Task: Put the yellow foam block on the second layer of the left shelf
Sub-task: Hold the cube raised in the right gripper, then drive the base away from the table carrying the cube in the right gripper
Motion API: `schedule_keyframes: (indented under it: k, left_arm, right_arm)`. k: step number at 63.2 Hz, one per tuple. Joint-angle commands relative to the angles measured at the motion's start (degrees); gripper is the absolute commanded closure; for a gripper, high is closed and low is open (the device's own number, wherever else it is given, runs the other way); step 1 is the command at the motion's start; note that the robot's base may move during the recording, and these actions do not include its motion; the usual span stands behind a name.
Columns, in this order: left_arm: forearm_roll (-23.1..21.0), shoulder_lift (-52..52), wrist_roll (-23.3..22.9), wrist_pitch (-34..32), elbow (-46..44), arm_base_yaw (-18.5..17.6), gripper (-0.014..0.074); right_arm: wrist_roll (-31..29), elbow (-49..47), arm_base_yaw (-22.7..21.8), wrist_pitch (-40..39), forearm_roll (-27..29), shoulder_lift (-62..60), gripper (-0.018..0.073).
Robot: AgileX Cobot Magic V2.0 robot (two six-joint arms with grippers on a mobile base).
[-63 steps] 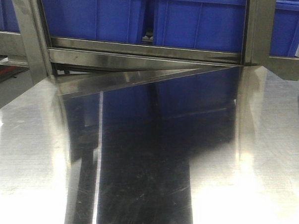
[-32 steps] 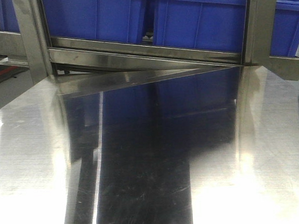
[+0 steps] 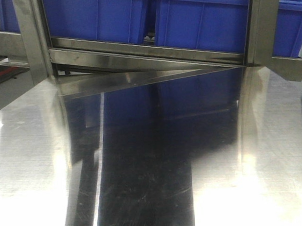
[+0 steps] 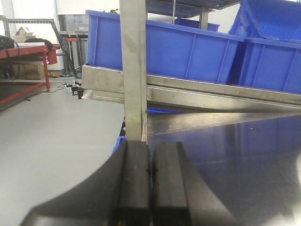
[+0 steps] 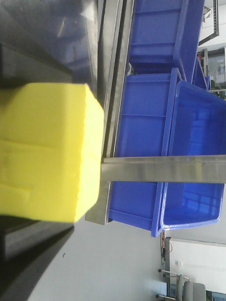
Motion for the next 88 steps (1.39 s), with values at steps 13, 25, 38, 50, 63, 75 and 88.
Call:
schedule_keyframes:
  k: [13, 25, 38, 50, 63, 75, 88]
  left_arm:
    - [-0.32, -0.96, -0.19, -4.61, 1.54, -0.04, 0.0472]
    - [-0.32, -0.96, -0.19, -4.61, 1.54, -0.04, 0.0472]
    - [-0.32, -0.96, -0.19, -4.61, 1.54, -0.04, 0.0472]
    - [-0.32, -0.96, -0.19, -4.61, 1.54, -0.04, 0.0472]
    - [0.0, -0.96, -0.19, -4.61, 1.54, -0.04, 0.0472]
    - [-0.32, -0.96, -0.19, -4.61, 1.54, -0.04, 0.0472]
    - [-0.32, -0.96, -0.19, -4.61, 1.54, -0.04, 0.0472]
  right_arm:
    - [-0.72, -1.74, -0.32, -4.96, -0.57, 0.23, 0.0081]
    - [-0.72, -1.74, -0.32, -4.96, -0.57, 0.23, 0.0081]
    - [-0.72, -1.74, -0.32, -4.96, -0.57, 0.23, 0.0081]
    - [-0.72, -1.74, -0.32, -4.96, -0.57, 0.23, 0.0081]
    - [-0.72, -1.74, -0.32, -4.96, -0.57, 0.23, 0.0081]
    - [-0.72, -1.74, -0.32, -4.96, -0.57, 0.23, 0.0081]
    - [-0.72, -1.74, -0.32, -4.96, -0.57, 0.23, 0.0081]
